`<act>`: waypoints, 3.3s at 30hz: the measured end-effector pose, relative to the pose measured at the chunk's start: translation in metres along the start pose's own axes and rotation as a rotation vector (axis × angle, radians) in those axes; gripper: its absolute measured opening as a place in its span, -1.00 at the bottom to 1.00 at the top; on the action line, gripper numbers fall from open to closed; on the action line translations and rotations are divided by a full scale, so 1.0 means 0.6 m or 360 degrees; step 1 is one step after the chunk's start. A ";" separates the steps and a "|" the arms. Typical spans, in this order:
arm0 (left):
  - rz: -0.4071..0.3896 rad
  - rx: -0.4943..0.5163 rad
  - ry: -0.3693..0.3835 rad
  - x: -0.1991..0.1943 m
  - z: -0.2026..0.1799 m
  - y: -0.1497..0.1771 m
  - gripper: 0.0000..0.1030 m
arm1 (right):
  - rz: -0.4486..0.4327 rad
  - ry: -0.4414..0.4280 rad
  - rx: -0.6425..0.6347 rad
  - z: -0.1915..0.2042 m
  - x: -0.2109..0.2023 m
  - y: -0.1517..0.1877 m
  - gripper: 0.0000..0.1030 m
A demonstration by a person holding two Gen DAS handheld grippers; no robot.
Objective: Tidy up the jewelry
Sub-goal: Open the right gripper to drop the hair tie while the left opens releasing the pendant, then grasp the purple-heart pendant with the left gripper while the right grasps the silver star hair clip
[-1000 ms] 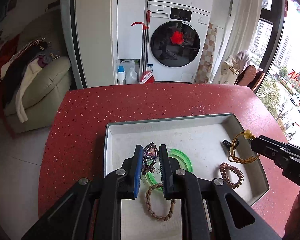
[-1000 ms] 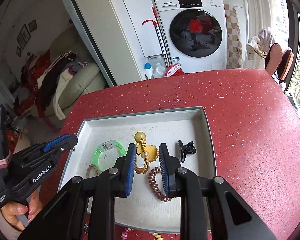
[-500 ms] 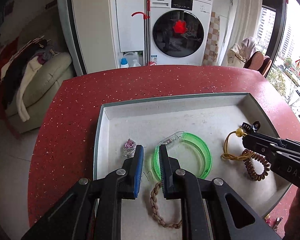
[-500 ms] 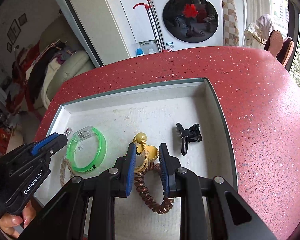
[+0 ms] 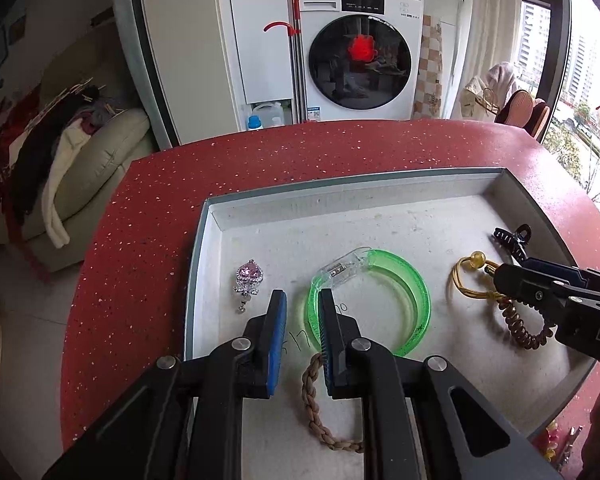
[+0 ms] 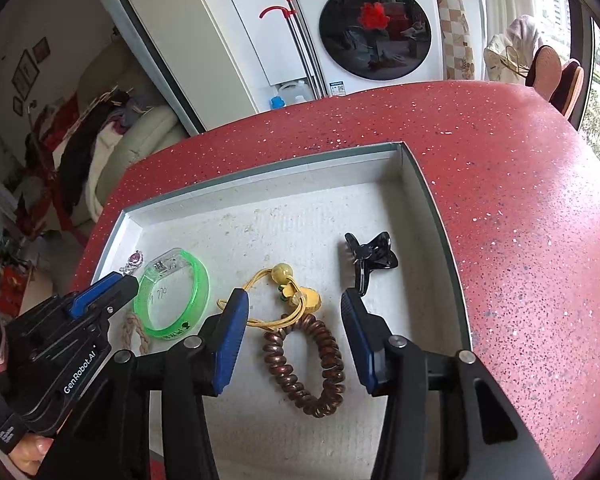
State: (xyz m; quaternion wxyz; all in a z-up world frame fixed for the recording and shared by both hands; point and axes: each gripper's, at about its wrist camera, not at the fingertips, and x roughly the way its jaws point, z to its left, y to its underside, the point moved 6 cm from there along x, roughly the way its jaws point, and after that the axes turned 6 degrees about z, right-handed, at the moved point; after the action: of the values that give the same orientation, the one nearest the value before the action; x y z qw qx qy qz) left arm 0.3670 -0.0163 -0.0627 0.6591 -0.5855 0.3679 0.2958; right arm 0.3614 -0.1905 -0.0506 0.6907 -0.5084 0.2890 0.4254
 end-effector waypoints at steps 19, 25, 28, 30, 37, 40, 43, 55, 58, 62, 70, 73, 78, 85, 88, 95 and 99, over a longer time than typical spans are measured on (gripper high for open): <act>-0.0071 -0.0045 0.0054 -0.047 0.006 -0.003 -0.14 | -0.0065 -0.0134 0.0096 0.005 -0.065 0.028 0.16; -0.0159 -0.0075 0.0036 -0.086 0.017 -0.005 1.00 | -0.0075 -0.0155 0.0101 0.008 -0.081 0.041 0.22; -0.0170 -0.0076 0.0038 -0.102 0.016 0.000 1.00 | -0.0086 -0.0195 0.0087 0.016 -0.095 0.053 0.52; -0.0176 -0.0074 0.0040 -0.114 0.018 0.006 1.00 | -0.0116 -0.0209 0.0070 0.023 -0.109 0.061 0.69; -0.0154 -0.0072 0.0049 -0.151 0.024 0.041 1.00 | -0.0212 -0.0247 0.0054 0.034 -0.157 0.093 0.72; -0.0143 -0.0093 0.0069 -0.164 0.029 0.061 1.00 | -0.0251 -0.0218 0.0025 0.038 -0.174 0.108 0.72; -0.0130 -0.0103 0.0083 -0.175 0.031 0.081 1.00 | -0.0315 -0.0204 0.0009 0.041 -0.190 0.120 0.73; -0.0078 -0.0058 0.0067 -0.189 0.019 0.152 1.00 | -0.0225 -0.0114 0.0026 0.021 -0.218 0.165 0.73; -0.0065 -0.0057 0.0053 -0.186 0.014 0.166 1.00 | -0.0169 -0.0114 0.0034 0.017 -0.211 0.182 0.73; -0.0002 -0.0081 0.0084 -0.171 0.010 0.187 1.00 | -0.0082 -0.0046 0.0051 0.008 -0.194 0.209 0.73; 0.0073 -0.0112 0.0086 -0.147 0.004 0.211 1.00 | 0.0070 0.0139 0.0181 -0.025 -0.154 0.258 0.73; 0.0088 -0.0115 0.0051 -0.138 0.002 0.215 1.00 | 0.0091 0.0196 0.0178 -0.027 -0.144 0.264 0.73; 0.0108 -0.0130 0.0025 -0.126 0.002 0.219 1.00 | 0.0107 0.0266 0.0154 -0.026 -0.133 0.269 0.73; 0.0122 -0.0116 0.0007 -0.114 -0.006 0.220 1.00 | 0.0115 0.0332 0.0159 -0.031 -0.114 0.270 0.71; 0.0124 -0.0105 -0.0001 -0.109 -0.010 0.221 1.00 | 0.0095 0.0396 0.0106 -0.025 -0.109 0.267 0.61; 0.0151 -0.0047 -0.0031 -0.095 -0.022 0.226 0.94 | 0.0063 0.0533 -0.0031 -0.020 -0.100 0.260 0.35; 0.0160 -0.0052 -0.0017 -0.092 -0.023 0.228 0.91 | 0.0061 0.0510 -0.0079 -0.020 -0.103 0.257 0.05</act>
State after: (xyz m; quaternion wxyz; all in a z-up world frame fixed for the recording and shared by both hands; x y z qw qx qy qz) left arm 0.2226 -0.0086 -0.0933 0.6356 -0.5753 0.3884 0.3379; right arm 0.1968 -0.2015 -0.0735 0.6147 -0.5810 0.3945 0.3591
